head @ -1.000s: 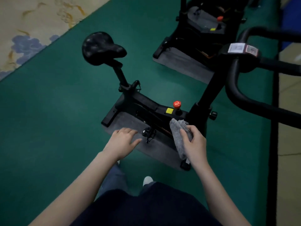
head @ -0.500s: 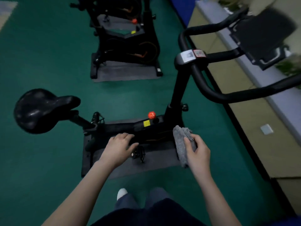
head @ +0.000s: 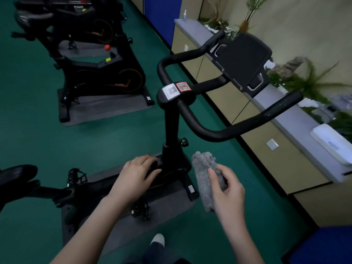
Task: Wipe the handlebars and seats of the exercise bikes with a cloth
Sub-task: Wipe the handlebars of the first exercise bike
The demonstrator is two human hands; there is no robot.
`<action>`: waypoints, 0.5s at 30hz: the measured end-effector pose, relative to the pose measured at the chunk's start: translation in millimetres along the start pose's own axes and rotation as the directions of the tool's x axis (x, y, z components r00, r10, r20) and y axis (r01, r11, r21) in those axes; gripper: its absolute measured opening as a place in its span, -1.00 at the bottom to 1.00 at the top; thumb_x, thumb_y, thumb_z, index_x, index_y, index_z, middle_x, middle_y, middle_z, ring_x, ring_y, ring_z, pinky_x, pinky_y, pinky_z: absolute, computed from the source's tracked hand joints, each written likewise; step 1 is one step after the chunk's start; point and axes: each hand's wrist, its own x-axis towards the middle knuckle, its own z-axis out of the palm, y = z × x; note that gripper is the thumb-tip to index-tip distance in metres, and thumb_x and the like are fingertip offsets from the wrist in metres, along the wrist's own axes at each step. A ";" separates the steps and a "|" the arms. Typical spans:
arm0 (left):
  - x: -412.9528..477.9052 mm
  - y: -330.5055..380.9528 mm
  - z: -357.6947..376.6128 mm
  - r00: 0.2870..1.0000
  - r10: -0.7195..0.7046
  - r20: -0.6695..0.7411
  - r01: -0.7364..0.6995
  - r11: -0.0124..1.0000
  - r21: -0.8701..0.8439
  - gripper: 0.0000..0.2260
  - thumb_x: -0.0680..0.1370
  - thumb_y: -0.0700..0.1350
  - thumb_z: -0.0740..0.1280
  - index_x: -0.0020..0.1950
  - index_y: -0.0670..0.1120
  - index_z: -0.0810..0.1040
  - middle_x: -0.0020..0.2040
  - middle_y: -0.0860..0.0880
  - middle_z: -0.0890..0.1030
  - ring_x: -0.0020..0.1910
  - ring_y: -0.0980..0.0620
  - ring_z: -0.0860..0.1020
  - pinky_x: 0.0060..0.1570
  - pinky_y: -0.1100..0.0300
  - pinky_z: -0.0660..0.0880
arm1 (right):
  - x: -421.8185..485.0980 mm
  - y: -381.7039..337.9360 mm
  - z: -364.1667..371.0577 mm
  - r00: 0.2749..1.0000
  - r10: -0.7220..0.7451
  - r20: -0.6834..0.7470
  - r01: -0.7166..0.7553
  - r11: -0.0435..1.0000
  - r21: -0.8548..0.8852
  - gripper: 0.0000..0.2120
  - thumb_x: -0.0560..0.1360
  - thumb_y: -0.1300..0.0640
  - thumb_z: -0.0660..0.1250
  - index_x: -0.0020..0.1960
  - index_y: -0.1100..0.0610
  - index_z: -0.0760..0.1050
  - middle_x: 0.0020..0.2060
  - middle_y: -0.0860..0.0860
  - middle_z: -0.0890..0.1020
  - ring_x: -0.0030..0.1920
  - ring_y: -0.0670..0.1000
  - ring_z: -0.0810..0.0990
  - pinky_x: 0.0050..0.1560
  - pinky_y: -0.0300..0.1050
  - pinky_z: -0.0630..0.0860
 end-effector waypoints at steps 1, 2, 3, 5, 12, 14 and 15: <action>5.0 2.8 -2.5 1.000 0.008 -0.018 -0.009 1.000 -0.009 -0.63 0.58 0.10 0.22 0.33 -0.03 0.46 0.23 0.03 0.53 0.25 -0.02 0.45 0.22 0.07 0.36 | 4.0 -3.1 -0.4 1.000 -0.010 0.007 0.010 1.000 0.002 -0.89 0.54 0.09 0.32 0.02 0.06 0.59 -0.09 -0.05 0.63 -0.03 -0.10 0.61 0.01 -0.01 0.58; 9.7 5.1 -5.0 0.999 0.019 -0.033 -0.019 1.000 -0.016 -0.63 0.58 0.10 0.23 0.32 -0.04 0.46 0.23 0.02 0.54 0.25 -0.02 0.46 0.22 0.06 0.36 | 8.1 -5.6 -0.4 1.000 -0.019 0.006 0.019 1.000 0.002 -0.85 0.53 0.08 0.32 0.04 0.10 0.59 -0.08 -0.04 0.62 -0.02 -0.08 0.61 0.02 0.06 0.57; 13.9 6.4 -7.8 0.999 0.027 -0.044 -0.028 0.999 -0.020 -0.62 0.58 0.10 0.24 0.33 -0.04 0.46 0.23 0.02 0.53 0.25 -0.02 0.45 0.23 0.06 0.35 | 11.7 -8.9 0.5 1.000 -0.023 -0.003 0.023 1.000 0.008 -0.84 0.53 0.08 0.32 0.05 0.10 0.59 -0.08 -0.03 0.62 -0.01 -0.06 0.61 0.04 0.10 0.57; 22.4 7.2 -14.1 0.998 0.035 -0.056 -0.037 0.999 -0.024 -0.61 0.58 0.10 0.23 0.35 -0.05 0.45 0.26 0.02 0.51 0.28 -0.02 0.43 0.25 0.07 0.31 | 18.8 -18.0 3.7 0.999 -0.039 -0.031 0.040 0.999 0.033 -0.89 0.53 0.09 0.32 0.03 0.02 0.59 -0.09 -0.08 0.61 -0.02 -0.09 0.60 0.04 0.11 0.56; 67.4 9.3 -46.6 0.975 0.145 -0.167 -0.152 0.988 -0.033 -0.61 0.57 0.04 0.27 0.35 -0.09 0.46 0.28 -0.01 0.51 0.28 -0.02 0.43 0.24 0.07 0.32 | 51.9 -45.8 17.4 0.989 -0.070 -0.128 0.078 0.995 0.057 -0.85 0.53 0.07 0.33 0.07 0.01 0.61 -0.06 -0.11 0.66 0.01 -0.04 0.64 0.03 0.16 0.58; 83.6 9.2 -57.4 0.964 0.197 -0.181 -0.210 0.976 -0.056 -0.62 0.58 0.02 0.26 0.35 -0.09 0.46 0.26 -0.01 0.51 0.27 -0.02 0.44 0.24 0.06 0.35 | 62.6 -52.2 23.4 0.981 -0.078 -0.176 0.085 0.996 0.032 -0.81 0.53 0.06 0.34 0.09 0.09 0.61 -0.06 -0.05 0.67 -0.04 0.01 0.65 -0.03 0.19 0.59; 92.4 8.8 -62.7 0.956 0.226 -0.188 -0.242 0.968 -0.068 -0.63 0.58 0.01 0.25 0.34 -0.10 0.46 0.26 -0.02 0.52 0.26 -0.02 0.45 0.24 0.04 0.38 | 68.4 -56.5 27.0 0.975 -0.089 -0.202 0.093 0.996 0.006 -0.80 0.53 0.07 0.34 0.10 0.11 0.61 -0.07 -0.04 0.66 -0.08 0.03 0.64 -0.07 0.18 0.59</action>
